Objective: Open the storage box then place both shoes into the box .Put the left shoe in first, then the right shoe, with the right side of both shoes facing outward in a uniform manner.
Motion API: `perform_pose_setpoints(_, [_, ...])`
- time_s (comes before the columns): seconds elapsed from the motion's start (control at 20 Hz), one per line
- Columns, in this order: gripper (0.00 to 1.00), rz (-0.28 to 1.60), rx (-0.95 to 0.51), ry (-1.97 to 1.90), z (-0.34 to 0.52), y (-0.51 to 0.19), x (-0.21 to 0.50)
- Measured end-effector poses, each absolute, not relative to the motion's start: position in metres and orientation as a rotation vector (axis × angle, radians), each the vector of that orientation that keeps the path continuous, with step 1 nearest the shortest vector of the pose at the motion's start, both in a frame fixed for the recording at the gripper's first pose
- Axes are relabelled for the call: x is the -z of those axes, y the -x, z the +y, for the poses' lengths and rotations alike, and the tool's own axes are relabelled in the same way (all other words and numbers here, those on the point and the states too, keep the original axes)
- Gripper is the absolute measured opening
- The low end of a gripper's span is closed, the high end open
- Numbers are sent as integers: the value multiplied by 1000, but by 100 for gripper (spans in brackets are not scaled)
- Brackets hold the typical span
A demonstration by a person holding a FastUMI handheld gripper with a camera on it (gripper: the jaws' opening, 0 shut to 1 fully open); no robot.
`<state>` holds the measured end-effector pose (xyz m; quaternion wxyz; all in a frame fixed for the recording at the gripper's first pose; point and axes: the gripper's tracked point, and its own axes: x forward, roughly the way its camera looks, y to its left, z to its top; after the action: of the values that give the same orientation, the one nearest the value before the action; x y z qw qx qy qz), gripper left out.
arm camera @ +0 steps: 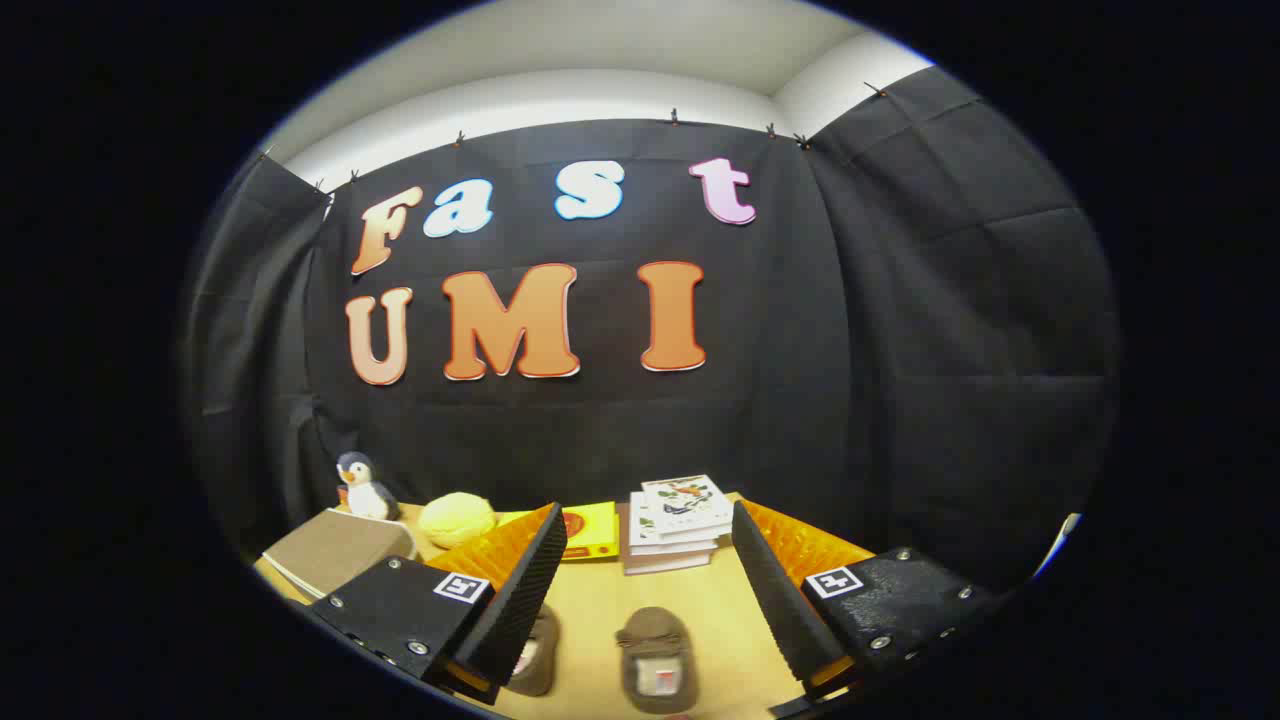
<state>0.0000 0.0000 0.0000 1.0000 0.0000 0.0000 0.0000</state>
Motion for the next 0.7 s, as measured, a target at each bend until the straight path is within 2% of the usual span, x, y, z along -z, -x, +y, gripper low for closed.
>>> perform_pose_setpoints(0.3, [99,-18,-19,28,71,19,7])
perform_pose_setpoints(0.7, [99,31,-112,36,89,7,12])
